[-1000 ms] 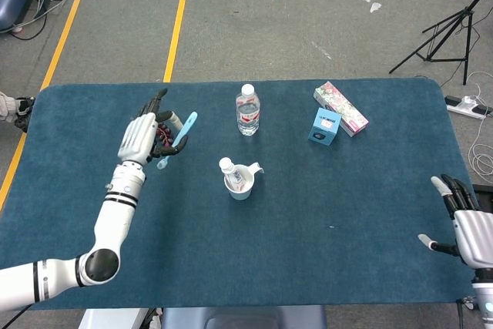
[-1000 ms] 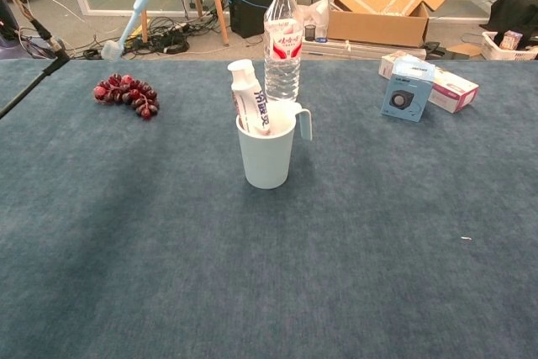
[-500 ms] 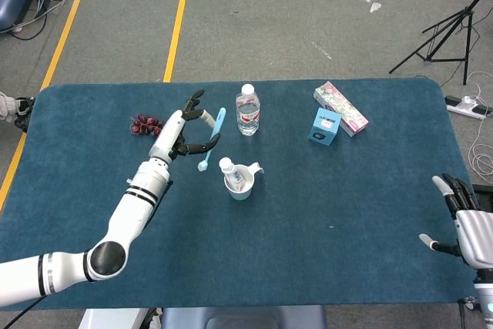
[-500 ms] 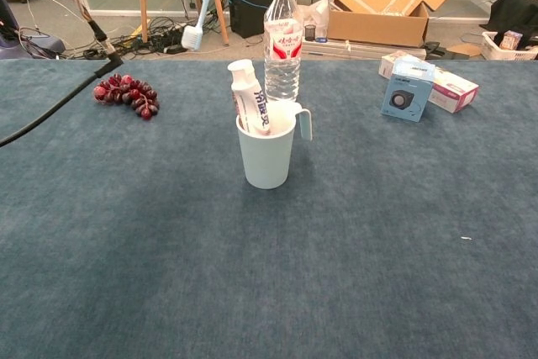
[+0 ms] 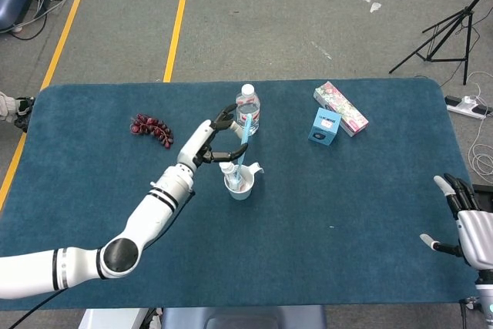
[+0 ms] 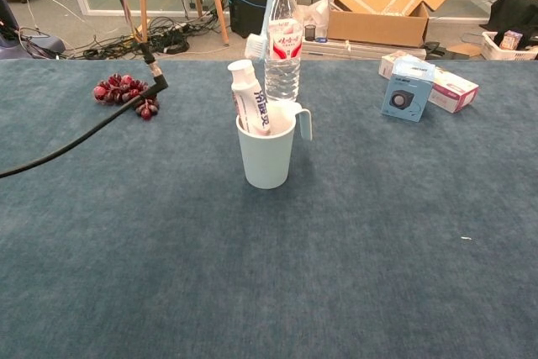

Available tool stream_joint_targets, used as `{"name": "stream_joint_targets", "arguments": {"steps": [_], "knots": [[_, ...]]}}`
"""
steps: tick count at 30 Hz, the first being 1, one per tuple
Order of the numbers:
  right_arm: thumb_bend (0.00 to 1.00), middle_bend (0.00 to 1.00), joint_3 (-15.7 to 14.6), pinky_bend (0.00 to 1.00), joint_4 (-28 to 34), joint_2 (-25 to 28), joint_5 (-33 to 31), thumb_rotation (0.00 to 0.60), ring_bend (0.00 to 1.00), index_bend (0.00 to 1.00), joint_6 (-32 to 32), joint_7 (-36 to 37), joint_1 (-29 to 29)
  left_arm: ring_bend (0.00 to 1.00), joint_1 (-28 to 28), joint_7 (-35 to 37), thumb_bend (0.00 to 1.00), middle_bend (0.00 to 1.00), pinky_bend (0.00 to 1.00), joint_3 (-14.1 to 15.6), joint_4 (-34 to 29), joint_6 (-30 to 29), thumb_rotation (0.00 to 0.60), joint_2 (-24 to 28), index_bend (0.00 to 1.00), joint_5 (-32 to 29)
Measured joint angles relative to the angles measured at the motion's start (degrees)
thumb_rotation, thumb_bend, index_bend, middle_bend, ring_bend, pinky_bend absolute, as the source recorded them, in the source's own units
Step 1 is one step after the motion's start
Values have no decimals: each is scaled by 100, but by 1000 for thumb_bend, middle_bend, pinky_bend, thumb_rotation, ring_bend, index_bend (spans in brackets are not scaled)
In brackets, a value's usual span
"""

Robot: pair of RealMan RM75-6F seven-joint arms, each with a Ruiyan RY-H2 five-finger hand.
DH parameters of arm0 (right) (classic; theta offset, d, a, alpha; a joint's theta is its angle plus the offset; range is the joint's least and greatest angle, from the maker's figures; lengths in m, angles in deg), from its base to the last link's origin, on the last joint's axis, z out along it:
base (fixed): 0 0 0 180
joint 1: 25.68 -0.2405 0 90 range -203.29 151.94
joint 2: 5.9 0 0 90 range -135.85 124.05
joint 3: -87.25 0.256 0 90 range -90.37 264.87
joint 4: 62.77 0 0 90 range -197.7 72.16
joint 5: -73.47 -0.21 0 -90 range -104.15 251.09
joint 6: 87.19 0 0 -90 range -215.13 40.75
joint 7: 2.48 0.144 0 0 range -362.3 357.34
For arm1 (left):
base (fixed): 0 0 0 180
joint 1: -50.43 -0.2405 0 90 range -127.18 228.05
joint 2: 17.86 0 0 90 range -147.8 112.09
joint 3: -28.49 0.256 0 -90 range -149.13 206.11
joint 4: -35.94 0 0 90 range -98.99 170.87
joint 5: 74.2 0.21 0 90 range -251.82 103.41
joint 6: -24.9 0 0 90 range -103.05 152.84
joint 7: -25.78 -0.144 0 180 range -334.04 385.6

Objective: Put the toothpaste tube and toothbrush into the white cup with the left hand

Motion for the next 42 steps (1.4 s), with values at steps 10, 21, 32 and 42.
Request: {"name": "stream_joint_targets", "arguments": {"steps": [10, 21, 32, 42], "knots": [[0, 70, 4, 423, 5, 60, 43, 600, 0, 93, -80, 136, 41, 0, 8, 755, 453, 0, 0, 302, 803, -337, 600, -1007, 714, 1492], [0, 70, 0, 423, 1, 98, 82, 600, 0, 93, -111, 213, 61, 0, -99, 1901, 455, 0, 0, 571, 1953, -489, 600, -1884, 712, 2709], [0, 70, -2, 423, 8, 103, 92, 600, 0, 93, -110, 205, 63, 0, -281, 2560, 455, 0, 0, 763, 2413, -482, 600, -2156, 710, 3336], [0, 70, 0, 423, 2, 114, 97, 600, 0, 93, -119, 236, 70, 0, -346, 2941, 455, 0, 0, 887, 2816, -448, 600, -2353, 704, 3718]]}}
